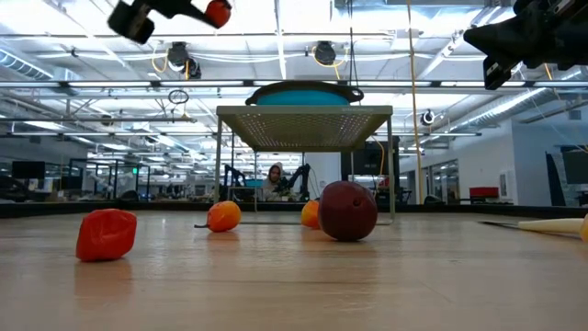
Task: Pick & Place Fruit
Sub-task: Put the peach into the blue strainer bowl on the shelf
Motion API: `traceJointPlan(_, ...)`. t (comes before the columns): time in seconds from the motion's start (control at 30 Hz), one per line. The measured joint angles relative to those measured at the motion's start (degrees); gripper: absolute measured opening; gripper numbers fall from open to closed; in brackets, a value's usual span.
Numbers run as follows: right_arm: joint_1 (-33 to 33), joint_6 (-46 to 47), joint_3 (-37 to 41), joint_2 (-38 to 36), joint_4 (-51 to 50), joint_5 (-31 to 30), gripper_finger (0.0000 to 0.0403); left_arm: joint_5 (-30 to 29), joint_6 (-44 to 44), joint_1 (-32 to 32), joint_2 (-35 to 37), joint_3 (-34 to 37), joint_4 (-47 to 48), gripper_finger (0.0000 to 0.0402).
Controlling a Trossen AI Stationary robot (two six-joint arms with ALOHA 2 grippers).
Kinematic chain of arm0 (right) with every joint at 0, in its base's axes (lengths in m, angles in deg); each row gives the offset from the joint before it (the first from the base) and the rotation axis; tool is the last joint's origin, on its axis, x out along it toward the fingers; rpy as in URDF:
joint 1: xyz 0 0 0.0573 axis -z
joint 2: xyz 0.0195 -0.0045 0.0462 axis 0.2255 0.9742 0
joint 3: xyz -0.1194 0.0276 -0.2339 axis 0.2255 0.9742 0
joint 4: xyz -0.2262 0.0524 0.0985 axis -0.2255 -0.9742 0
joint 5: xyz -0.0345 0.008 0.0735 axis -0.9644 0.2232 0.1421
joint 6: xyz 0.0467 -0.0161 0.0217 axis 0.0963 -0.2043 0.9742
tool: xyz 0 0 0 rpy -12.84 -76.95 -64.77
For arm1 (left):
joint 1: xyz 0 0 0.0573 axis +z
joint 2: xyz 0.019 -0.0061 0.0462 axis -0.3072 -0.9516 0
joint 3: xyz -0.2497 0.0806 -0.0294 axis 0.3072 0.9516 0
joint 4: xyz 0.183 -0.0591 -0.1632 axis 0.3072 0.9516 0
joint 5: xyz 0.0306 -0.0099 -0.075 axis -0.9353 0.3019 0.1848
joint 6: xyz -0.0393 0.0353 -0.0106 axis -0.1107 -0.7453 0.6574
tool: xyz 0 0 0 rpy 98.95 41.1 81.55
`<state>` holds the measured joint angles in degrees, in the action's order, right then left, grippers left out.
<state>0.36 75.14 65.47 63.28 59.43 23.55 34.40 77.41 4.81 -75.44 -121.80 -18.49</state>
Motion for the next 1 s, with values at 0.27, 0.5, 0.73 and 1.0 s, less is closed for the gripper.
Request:
traceJointPlan(0.27, -0.01, 0.00, 0.00, 0.00, 0.02, 0.01, 0.0000, 1.84, -10.54, 5.17, 3.10, -0.02, -7.16, 0.0088)
traceJointPlan(0.5, -0.01, 0.00, 0.00, 0.00, 0.02, 0.01, 0.0000, 7.61, -16.77, 9.92, 4.04, -0.02, -12.64, 0.0088)
traceJointPlan(0.73, -0.01, 0.00, 0.00, 0.00, 0.02, 0.01, 0.0000, 13.80, -19.70, 13.51, 3.97, -0.02, -14.93, 0.0088)
traceJointPlan(1.0, 0.00, 0.00, 0.00, 0.00, 0.02, 0.01, 0.0000, 15.29, -22.10, 16.11, 3.97, -0.02, -14.89, 0.0088)
